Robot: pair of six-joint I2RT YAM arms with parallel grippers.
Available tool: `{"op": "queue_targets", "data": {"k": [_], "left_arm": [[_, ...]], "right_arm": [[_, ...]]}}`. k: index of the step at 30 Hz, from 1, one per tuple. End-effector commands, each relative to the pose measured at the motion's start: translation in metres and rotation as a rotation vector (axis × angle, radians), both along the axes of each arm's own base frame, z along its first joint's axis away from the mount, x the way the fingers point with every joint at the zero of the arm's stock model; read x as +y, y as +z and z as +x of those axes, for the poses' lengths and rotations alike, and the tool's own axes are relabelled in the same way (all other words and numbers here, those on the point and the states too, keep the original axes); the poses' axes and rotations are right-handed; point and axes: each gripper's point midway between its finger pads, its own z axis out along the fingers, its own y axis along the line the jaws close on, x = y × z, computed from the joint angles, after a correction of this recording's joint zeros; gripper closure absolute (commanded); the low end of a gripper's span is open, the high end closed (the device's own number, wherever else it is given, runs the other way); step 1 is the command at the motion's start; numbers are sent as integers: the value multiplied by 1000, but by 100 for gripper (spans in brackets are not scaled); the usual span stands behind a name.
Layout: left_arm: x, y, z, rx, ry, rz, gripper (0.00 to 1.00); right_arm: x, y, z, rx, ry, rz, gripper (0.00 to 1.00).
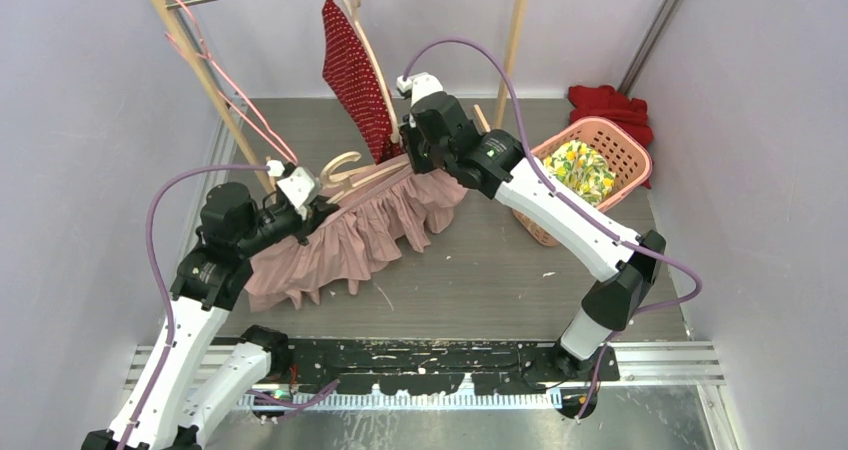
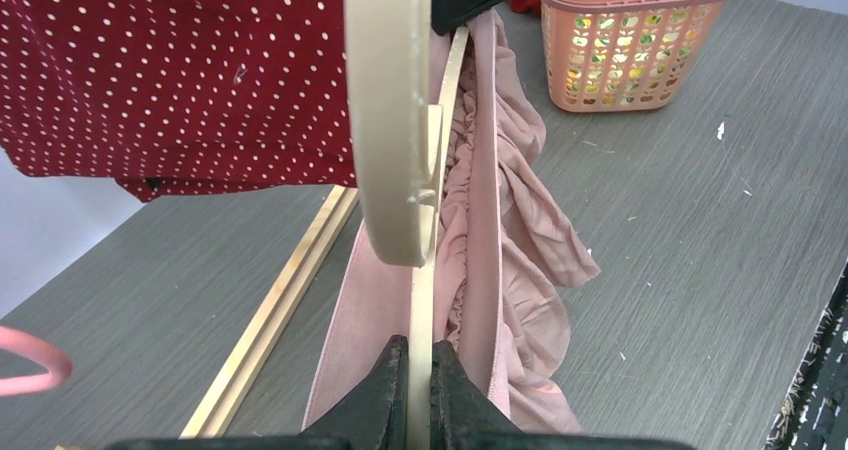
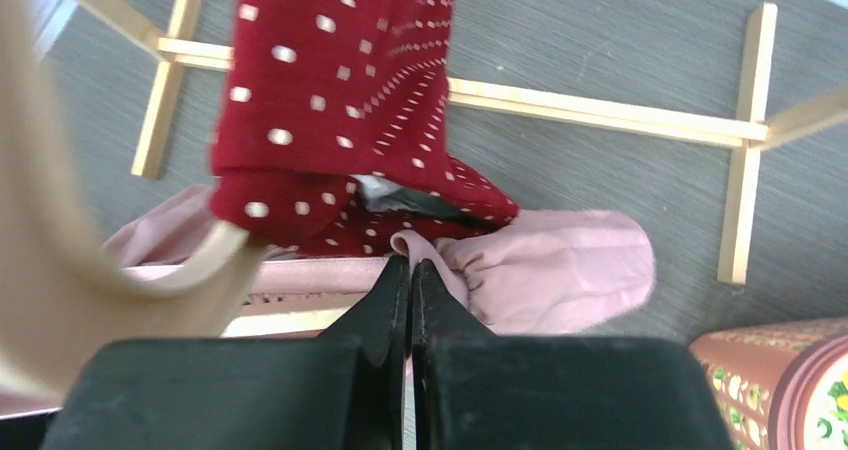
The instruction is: Remove the skirt from the hanger
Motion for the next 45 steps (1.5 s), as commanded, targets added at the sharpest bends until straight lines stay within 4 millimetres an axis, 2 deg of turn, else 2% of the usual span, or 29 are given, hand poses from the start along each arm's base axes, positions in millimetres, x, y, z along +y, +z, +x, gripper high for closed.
{"op": "queue_targets", "data": {"k": [1,6,8,10,13,15,18,21,23,26,29,33,37,41,45], "left_arm": [[3,45,0,-167,16,-43,100],[6,42,-4,-158,22,-37,100],[7,41,-5,-157,27,-33,100],[8,39,-6,-153,32,-29,100],[9,39,-6,-151,34,-27,100],[9,39,-5,-150,35,-28,100],[8,41,-3,-154,35,-36,100],[5,51,2,-169,43,-75,100],[3,70,11,-213,62,-140,100],[-1,98,22,-283,72,-220,100],[1,123,36,-346,109,-269,100],[9,163,56,-449,187,-390,100],[-2,194,62,-458,132,-499,100],[-14,211,56,-448,67,-592,100],[-20,202,43,-410,19,-568,100]], "right_arm": [[-74,-1,23,-32,-277,-55,99],[-177,-1,53,-52,-561,-60,99],[-210,-2,60,-49,-629,-63,99],[-231,-7,65,-47,-675,-75,99],[-237,-23,66,-15,-674,-81,99],[-230,-40,65,29,-653,-68,99],[-207,-64,60,122,-615,24,99],[-161,-81,47,203,-506,101,98],[-118,-85,31,210,-394,103,98],[-55,-75,5,179,-242,149,98],[-16,-65,-16,181,-148,220,98],[3,-70,-30,206,-95,227,98],[16,-74,-39,215,-70,234,98],[28,-78,-50,203,-37,212,98],[21,-75,-59,186,-51,197,98]]}}
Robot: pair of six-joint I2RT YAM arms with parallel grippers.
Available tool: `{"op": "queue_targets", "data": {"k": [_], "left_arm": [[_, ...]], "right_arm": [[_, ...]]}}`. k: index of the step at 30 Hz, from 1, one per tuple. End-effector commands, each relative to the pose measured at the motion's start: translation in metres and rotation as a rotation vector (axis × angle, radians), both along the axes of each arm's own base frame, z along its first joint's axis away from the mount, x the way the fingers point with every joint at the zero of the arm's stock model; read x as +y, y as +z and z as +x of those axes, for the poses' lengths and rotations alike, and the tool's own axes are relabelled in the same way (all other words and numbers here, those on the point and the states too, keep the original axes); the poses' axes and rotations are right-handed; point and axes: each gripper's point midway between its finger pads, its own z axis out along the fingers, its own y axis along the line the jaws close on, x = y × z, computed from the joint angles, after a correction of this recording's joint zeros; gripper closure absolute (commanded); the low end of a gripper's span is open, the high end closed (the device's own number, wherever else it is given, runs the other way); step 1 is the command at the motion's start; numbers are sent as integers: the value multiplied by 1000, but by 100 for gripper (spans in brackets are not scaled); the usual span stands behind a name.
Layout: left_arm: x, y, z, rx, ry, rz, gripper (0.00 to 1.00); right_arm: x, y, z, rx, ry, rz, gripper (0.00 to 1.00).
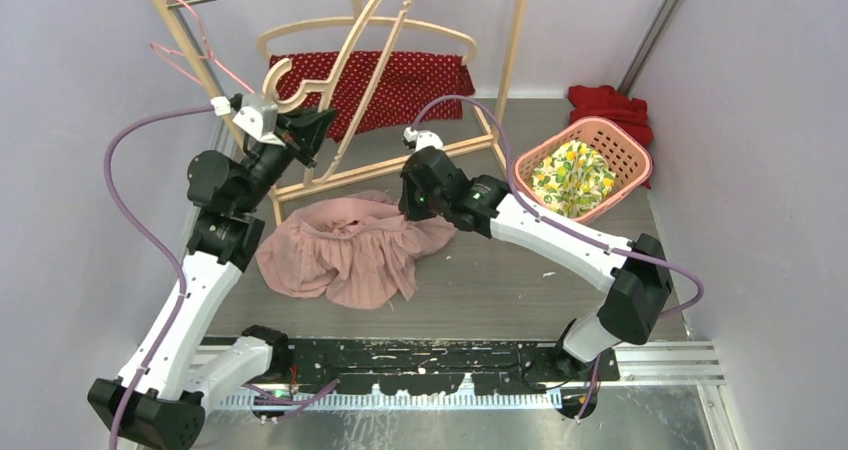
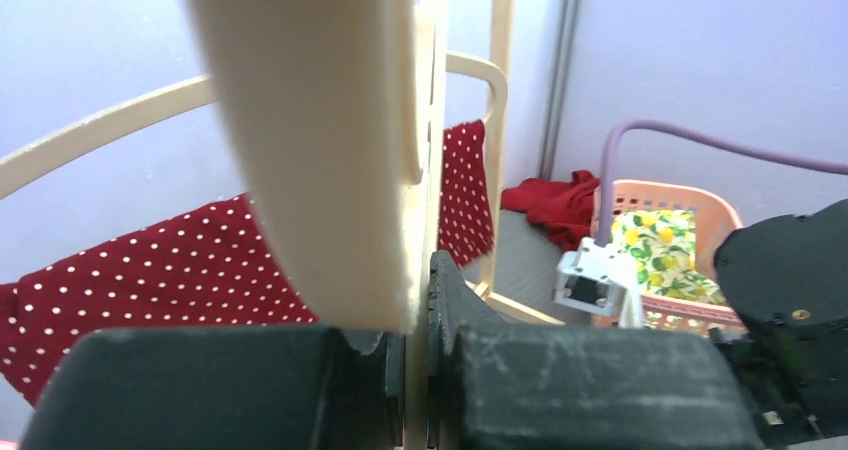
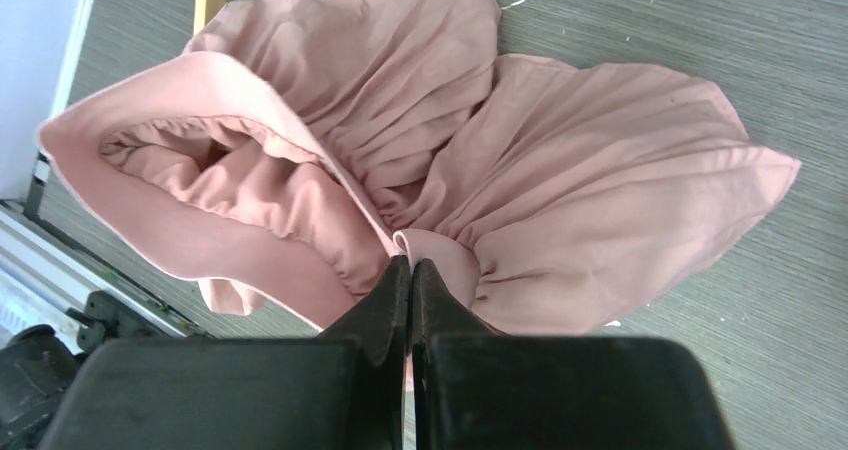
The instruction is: Remove the skirt from the hanger
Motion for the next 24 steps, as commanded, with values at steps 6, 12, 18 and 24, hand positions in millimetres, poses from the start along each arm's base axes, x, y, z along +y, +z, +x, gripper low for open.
{"op": "queue_targets", "data": {"k": [6,12,18,24], "left_arm": [[0,-5,-76,-8,-114,109,100],[23,-52,-106,87,-42,192,100],[31,-66,-121,113,-32,266,100],[34,-78,-125,144,-32,303,100]], "right_arm": [[-58,48,8,-204,-152,-123,99],[-133,160,35,-470,-369,-248,99],[-234,281,55,-667,-696,-225,99],[-296,358,46,-849,-938,-263,99]]}}
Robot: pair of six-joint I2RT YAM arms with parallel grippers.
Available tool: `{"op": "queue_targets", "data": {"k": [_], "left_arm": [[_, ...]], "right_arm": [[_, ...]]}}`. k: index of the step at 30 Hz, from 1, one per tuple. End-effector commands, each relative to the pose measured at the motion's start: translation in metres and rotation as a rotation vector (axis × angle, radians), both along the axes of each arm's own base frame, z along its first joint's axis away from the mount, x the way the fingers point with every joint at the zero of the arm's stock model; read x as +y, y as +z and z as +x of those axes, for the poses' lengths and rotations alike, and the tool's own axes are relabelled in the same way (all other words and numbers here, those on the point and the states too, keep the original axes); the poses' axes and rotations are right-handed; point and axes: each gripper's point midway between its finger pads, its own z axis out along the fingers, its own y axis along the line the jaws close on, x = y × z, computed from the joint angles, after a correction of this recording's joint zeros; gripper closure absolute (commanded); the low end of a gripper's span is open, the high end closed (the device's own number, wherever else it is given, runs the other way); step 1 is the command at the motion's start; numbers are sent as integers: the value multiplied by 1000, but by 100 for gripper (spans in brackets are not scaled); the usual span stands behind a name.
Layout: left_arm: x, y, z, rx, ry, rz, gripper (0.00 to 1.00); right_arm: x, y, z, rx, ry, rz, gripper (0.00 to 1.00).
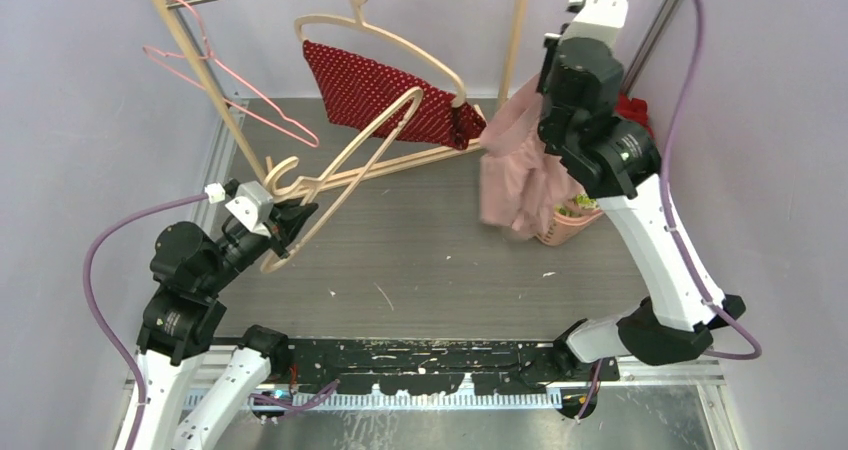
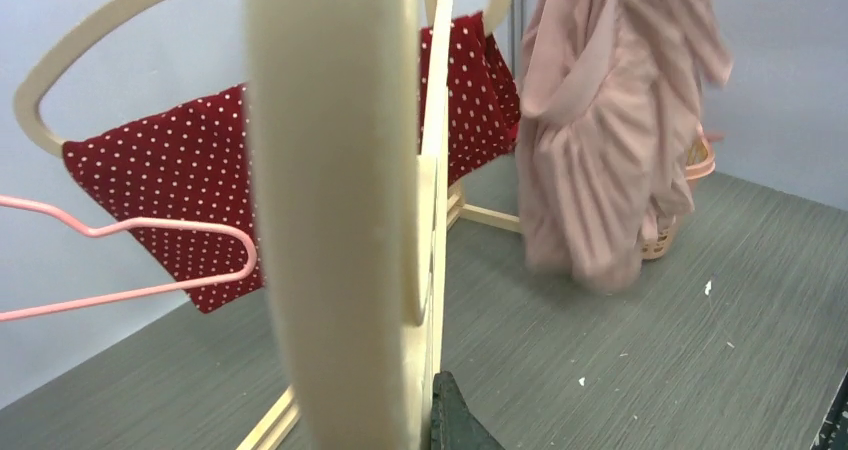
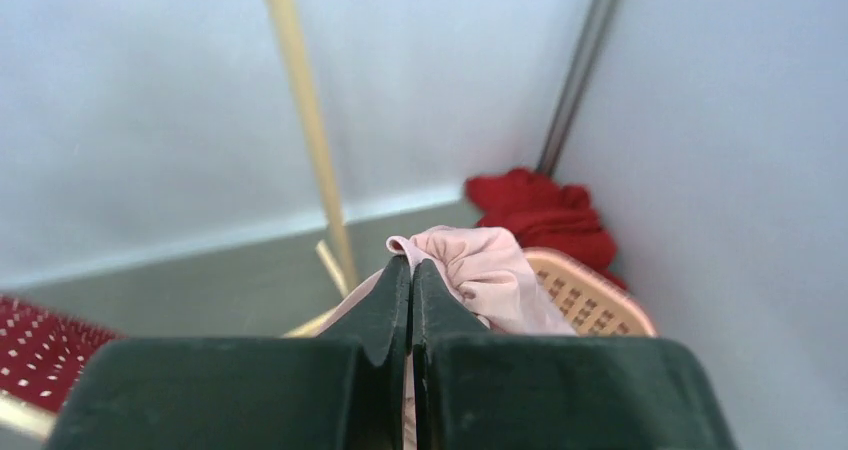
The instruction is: Remove the skirt from the hanger
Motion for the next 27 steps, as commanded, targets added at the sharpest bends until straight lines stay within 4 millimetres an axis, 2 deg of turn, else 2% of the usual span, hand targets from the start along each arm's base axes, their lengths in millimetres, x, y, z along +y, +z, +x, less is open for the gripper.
{"op": "queue_targets", "data": {"k": [1,4,7,12,15,21,27], "left_arm": [[3,1,-5,-18,1,34,100],[1,-2,-6,-8,-13,40,100],[-1,-3,-6,-7,-22,35,100],[-1,-11,-1,2,-18,40,100],[-1,-13,1,0,-15,46,100],[-2,-14,7,-12,-11,56,100],[-3,-14,10,-17,-14,58,100]], "right_arm": [[-55,86,-28,-239,-203,9,99],[-72,102,-33,-283,-273,5,99],[-79,116,-31,-310,-302,4,99],[-89,165,-45,-446,-319,68,99],[-93,187,-55,-515,-304,116,99],[-100,209,-69,-602,-296,167,99],[-111,241,-101,-765,-229,297,99]]}}
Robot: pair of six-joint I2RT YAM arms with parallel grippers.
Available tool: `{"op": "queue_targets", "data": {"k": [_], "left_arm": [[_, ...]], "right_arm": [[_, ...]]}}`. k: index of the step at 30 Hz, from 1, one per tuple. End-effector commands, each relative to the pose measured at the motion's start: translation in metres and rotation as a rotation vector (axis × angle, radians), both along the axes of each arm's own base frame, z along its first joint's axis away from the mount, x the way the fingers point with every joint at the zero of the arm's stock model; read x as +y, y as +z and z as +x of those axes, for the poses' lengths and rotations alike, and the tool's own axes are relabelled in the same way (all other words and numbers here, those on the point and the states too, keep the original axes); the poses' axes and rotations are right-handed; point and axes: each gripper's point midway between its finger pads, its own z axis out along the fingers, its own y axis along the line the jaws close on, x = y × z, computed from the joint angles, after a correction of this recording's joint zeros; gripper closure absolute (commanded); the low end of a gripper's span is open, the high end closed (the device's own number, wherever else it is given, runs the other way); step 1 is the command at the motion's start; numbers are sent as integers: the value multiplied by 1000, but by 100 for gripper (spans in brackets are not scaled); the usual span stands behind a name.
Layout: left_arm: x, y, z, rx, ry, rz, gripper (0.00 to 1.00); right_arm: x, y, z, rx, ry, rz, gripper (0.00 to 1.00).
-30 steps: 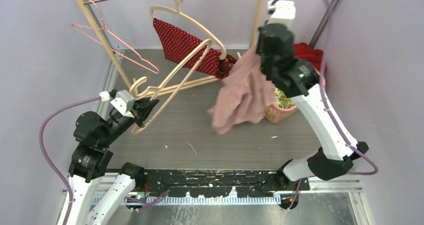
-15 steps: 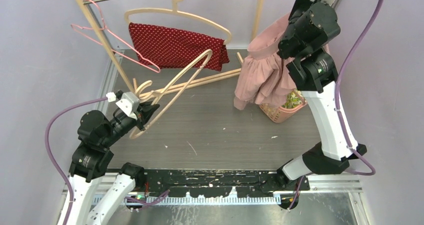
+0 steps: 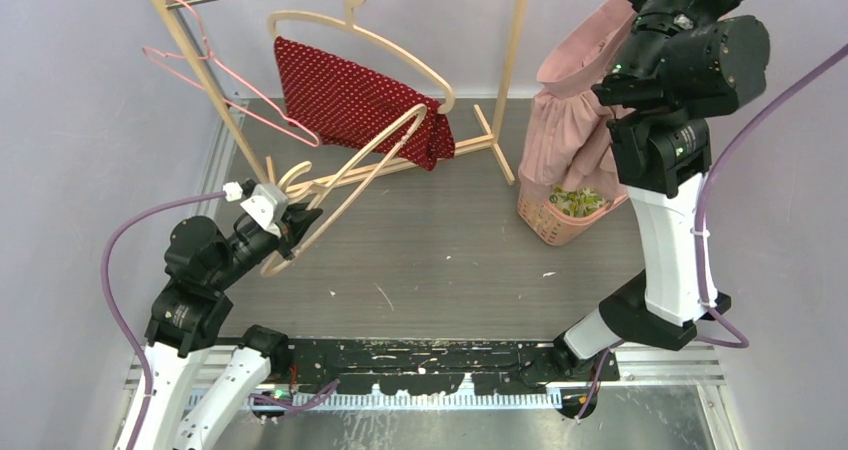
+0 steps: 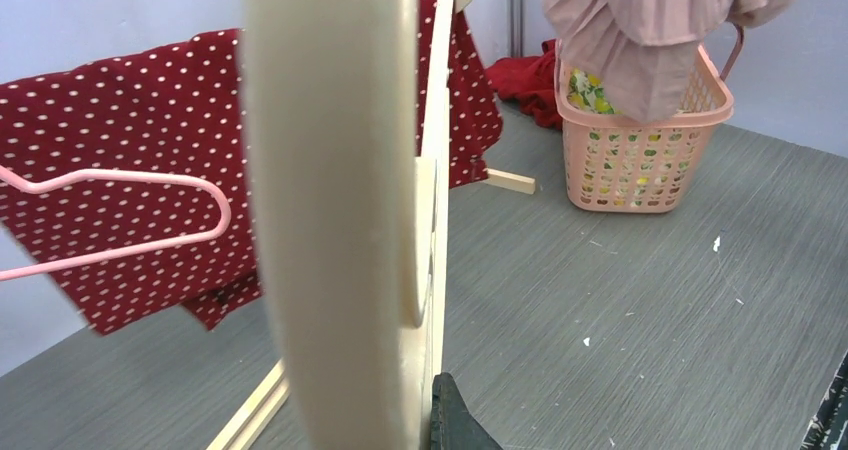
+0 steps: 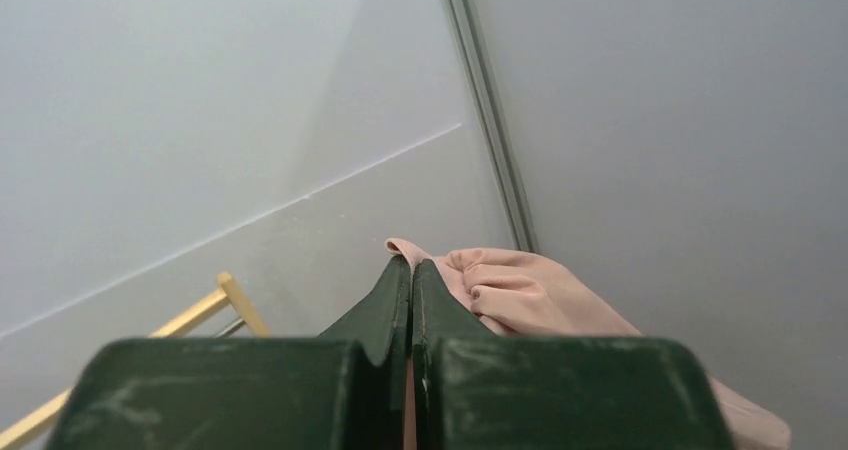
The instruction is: Remove the skirt from the hanger
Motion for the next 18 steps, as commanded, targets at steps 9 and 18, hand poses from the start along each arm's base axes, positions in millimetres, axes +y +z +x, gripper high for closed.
{"op": "queue_targets", "data": {"k": [9,18], "left_arm": [[-3,18,5,-91,-12,1,100],[-4,17,4,-93,-18,4,100]], "right_arm": [[-32,82,-97,-496,184,133,98],[-37,80,-95,-468,137,124,98]]}}
